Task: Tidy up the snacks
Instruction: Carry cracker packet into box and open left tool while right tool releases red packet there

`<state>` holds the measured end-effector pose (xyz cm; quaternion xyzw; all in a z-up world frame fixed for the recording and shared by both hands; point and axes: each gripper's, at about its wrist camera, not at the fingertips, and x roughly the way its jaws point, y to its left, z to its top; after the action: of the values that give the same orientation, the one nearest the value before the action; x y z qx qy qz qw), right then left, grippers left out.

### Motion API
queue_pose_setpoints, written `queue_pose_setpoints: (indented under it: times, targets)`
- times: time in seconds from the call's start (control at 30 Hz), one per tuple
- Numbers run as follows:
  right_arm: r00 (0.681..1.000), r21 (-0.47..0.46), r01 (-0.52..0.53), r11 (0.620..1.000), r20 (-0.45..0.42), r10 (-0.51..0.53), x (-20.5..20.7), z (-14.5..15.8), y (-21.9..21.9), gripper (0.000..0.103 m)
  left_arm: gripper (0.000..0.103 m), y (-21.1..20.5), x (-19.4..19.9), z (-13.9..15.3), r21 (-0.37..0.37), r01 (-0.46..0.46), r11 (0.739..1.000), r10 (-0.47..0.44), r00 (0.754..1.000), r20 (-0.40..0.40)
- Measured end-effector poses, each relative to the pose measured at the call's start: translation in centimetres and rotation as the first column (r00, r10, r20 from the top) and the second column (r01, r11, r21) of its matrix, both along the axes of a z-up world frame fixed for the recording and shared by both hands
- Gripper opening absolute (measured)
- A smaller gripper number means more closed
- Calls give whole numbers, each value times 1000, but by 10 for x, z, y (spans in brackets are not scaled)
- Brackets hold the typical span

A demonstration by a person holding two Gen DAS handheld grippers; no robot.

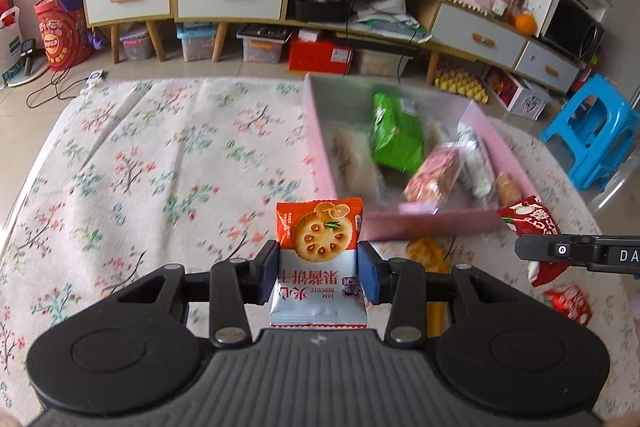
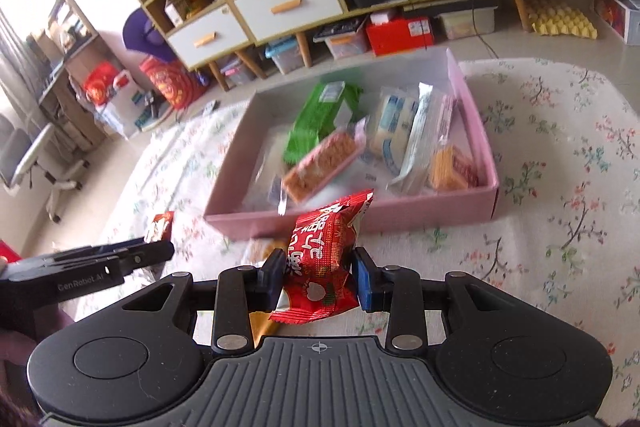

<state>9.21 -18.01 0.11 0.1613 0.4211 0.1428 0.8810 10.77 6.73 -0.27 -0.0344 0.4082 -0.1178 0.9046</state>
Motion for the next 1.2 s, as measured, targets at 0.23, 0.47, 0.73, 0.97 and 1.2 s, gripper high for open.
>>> queue_pose_setpoints:
  times: [0.23, 0.47, 0.73, 0.97, 1.2]
  targets:
    - [997, 72, 51, 996, 50, -55, 19, 5, -18, 34, 38, -22, 22, 6, -60, 0, 998, 2, 999, 39]
    - [993, 88, 88, 992, 69, -94, 35, -2, -32, 34, 38, -42, 42, 1, -71, -7, 997, 13, 997, 75]
    - [991, 112, 108, 988, 61, -115, 45, -11, -39, 34, 38, -46, 53, -9, -79, -55, 995, 61, 995, 80]
    - [991, 106, 113, 988, 53, -119, 48, -16, -39, 35, 39, -46, 56, -15, -54, -66, 996, 70, 995, 76]
    - [992, 95, 113, 989, 48, -118, 48, -18, -38, 35, 39, -46, 55, -17, -41, -60, 997, 63, 995, 80]
